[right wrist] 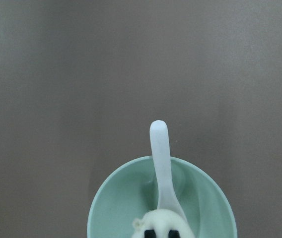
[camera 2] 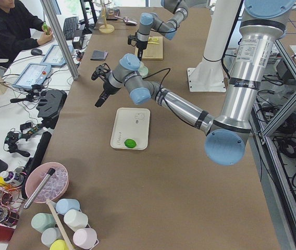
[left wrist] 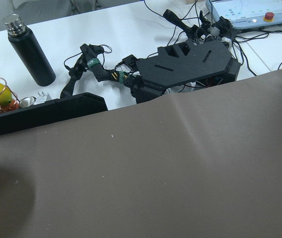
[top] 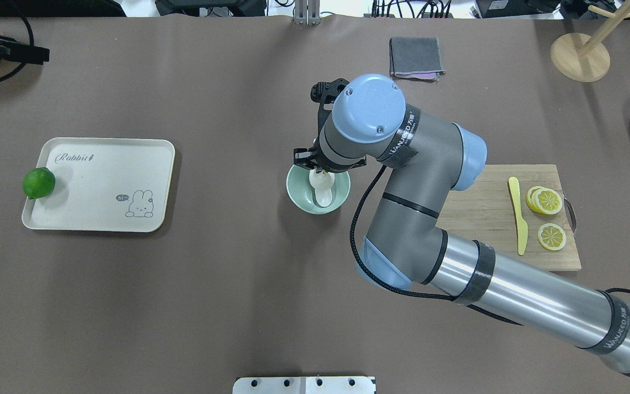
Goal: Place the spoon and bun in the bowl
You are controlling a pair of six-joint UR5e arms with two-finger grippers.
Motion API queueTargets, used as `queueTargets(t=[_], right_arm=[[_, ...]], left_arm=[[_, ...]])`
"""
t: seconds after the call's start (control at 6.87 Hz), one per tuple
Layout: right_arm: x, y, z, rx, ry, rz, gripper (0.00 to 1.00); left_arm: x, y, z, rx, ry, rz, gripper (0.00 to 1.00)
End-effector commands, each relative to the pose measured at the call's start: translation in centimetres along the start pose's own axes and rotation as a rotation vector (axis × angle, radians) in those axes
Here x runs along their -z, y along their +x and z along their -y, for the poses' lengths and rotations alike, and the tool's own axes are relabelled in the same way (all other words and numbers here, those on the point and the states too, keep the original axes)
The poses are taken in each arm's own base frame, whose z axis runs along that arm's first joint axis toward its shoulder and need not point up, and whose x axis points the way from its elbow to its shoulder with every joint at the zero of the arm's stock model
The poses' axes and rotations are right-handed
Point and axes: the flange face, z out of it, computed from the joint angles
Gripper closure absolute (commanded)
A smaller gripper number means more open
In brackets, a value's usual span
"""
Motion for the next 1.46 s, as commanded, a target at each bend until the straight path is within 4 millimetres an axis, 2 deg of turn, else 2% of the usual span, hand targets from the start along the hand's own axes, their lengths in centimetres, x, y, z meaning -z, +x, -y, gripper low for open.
queueTargets(t=[0.0,0.15,0.29,0.44,0.58,0.73,0.87,1.02,1.17,1.31], right_arm=[[0.4,-0.7,-0.3,-0.012,0.006,0.017,0.0],[1.0,-0.5,-0.5,-0.009,0.007,0.021,0.0],[2.0,1.7,0.6,-0.012,0.031,-0.002,0.0],[4.9,7.5,-0.5,0.022,0.034,-0.054,0.0],[8.0,13.2,0.0,0.133,0.053,-0.111,0.0],[8.8,21.8,0.1,0.102,0.06,-0.201,0.0],[10.8,29.3,0.6,0.088,0.068,-0.266,0.0],[13.4,35.5,1.7,0.088,0.015,-0.277,0.0],[16.8,41.7,2.8,0.077,-0.036,-0.254,0.0],[20.0,48.6,2.9,0.074,-0.086,-0.239,0.0]], left_arm=[[0.3,-0.8,0.1,0.003,-0.011,-0.008,0.02],[0.2,-0.8,0.0,0.004,-0.017,-0.006,0.02],[0.1,-1.3,0.1,0.011,-0.021,0.001,0.02],[0.2,-2.7,0.4,0.028,-0.023,0.014,0.02],[0.1,-4.9,0.7,0.038,-0.026,0.042,0.02],[2.3,-10.7,1.3,-0.091,-0.11,0.013,0.02],[4.7,-17.0,1.2,-0.091,-0.226,0.017,0.02],[6.2,-21.8,-1.2,-0.035,-0.276,0.065,0.02],[8.0,-24.5,-2.3,0.016,-0.272,0.092,0.02],[7.8,-26.1,-5.6,0.058,-0.316,0.103,0.02]])
